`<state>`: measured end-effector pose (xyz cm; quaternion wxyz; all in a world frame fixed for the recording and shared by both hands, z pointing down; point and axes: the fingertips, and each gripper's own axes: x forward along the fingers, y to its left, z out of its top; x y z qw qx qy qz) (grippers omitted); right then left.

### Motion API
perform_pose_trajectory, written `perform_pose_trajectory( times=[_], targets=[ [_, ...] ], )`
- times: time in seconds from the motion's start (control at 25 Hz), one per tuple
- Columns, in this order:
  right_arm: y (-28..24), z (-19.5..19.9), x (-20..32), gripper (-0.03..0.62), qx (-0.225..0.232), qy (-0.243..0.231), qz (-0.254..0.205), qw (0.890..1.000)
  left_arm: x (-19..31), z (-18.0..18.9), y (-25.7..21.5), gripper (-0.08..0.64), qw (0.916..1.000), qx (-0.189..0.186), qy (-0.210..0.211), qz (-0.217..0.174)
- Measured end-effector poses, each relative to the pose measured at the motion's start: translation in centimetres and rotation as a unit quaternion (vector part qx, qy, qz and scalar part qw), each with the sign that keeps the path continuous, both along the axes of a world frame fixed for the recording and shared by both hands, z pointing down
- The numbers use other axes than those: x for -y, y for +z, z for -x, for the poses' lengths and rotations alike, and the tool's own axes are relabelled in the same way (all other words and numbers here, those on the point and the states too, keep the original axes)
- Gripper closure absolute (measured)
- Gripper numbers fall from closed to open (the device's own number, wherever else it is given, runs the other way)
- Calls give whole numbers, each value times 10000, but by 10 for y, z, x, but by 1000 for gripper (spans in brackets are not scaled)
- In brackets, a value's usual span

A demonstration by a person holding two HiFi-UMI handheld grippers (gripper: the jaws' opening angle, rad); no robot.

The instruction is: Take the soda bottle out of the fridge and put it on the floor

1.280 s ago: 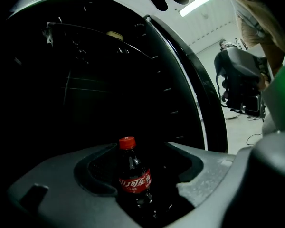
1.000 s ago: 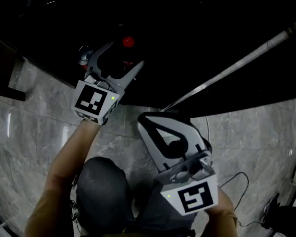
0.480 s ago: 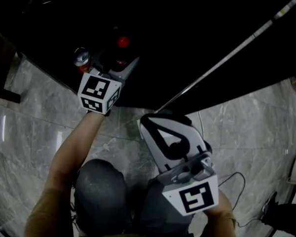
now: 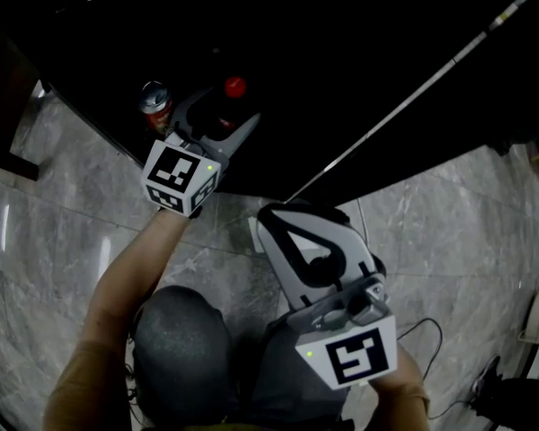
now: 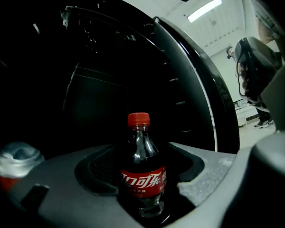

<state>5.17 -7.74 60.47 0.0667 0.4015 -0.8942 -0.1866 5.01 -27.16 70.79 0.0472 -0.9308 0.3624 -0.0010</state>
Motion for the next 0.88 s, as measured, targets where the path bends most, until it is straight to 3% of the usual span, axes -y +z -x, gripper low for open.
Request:
perform_pose_trajectory(
  times=[0.2,0.4,0.56,0.88],
  targets=[
    [5,-3,-4,590,81,9,33,10000,-26,12,-13,255,9995,-224,237,23],
    [6,-4,-1,589,103,-23,27,9999,-64,23,-25,255,9972,-254,691,-105],
    [8,1,1,589,139,-95,107,9998,-100,31,-27,255,9915,-572,1169,-88],
    [16,8,2,589,166,-206,95,9996,-140,46,46,255,9900,-106,1374,313]
  ],
)
